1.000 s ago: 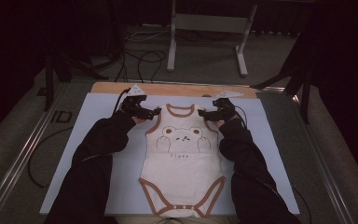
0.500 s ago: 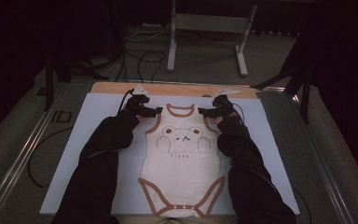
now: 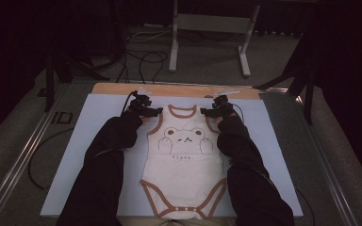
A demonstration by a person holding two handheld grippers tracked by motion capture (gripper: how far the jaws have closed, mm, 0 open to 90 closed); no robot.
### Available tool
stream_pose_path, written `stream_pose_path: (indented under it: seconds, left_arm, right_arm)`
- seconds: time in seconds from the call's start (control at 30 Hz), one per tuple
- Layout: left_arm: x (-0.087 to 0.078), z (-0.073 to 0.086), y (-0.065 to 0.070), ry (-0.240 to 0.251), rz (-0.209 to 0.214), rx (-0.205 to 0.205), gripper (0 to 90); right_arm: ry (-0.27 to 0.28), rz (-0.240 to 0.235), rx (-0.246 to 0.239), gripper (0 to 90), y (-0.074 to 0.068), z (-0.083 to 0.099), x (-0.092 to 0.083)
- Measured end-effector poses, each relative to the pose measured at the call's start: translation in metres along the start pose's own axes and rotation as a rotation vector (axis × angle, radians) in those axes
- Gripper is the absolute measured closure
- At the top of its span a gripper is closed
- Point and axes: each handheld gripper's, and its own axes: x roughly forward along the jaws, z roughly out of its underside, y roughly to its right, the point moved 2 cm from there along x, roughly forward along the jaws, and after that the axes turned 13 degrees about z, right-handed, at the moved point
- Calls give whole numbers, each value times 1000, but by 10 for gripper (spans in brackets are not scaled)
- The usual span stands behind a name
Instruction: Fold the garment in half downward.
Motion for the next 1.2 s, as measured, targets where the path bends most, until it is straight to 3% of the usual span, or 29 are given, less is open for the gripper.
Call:
stream_pose_path:
  seconds: [0.37, 0.47, 0.73, 1.0, 1.2]
  left_arm:
    - [16, -3, -3, -37, -1, 9, 398]
    - [18, -3, -6, -22, -1, -9, 418]
    - [27, -3, -7, -68, -12, -5, 459]
    - [34, -2, -5, -121, -59, -2, 551]
    - [35, -2, -3, -129, -59, 6, 620]
  right_arm:
    - [-36, 32, 19, 371, 3, 2, 11]
    - [-41, 36, 20, 382, 2, 2, 14]
    - [-84, 60, 18, 410, 0, 3, 26]
    - [-98, 88, -4, 485, -4, 4, 30]
    - [-110, 116, -69, 592, -7, 4, 29]
